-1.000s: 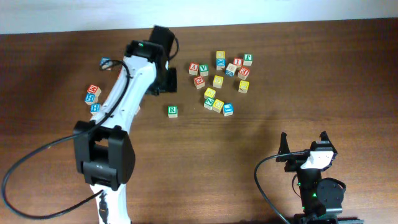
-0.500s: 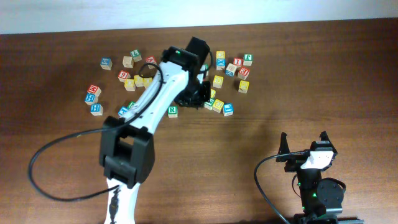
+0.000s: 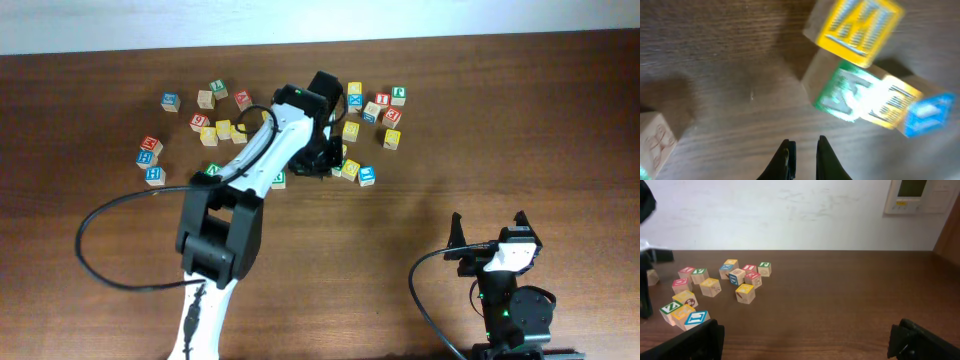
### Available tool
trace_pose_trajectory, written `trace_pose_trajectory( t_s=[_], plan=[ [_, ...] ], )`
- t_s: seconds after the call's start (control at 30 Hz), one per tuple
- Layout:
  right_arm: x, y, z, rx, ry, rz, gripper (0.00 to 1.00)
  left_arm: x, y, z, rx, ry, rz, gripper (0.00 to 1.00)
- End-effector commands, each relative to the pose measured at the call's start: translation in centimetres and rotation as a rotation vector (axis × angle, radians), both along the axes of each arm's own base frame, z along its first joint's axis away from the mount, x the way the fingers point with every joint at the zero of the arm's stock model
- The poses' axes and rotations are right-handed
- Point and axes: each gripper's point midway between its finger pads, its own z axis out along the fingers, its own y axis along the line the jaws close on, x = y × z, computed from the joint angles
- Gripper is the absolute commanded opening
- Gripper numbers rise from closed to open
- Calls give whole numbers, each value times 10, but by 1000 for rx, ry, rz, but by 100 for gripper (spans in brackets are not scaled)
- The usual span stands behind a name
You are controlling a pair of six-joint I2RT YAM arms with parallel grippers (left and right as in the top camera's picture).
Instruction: Spell out RSS
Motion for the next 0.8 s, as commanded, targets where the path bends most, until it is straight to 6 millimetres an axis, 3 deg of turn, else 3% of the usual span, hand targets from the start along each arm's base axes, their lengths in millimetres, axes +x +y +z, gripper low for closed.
trace_pose_trajectory(
  t_s=[0.0, 0.23, 0.43, 0.77],
  plan=[
    [0, 2, -3, 2, 6, 12, 98, 7, 6, -16, 50, -10, 33, 9],
    [0, 2, -3, 2, 6, 12, 98, 12, -2, -15, 42, -41, 37, 10],
    [0, 2, -3, 2, 6, 12, 98, 1, -23, -15, 16, -33, 11, 9],
    [0, 3, -3, 2, 6, 12, 98, -1, -33, -14, 11, -49, 6, 9]
  ],
)
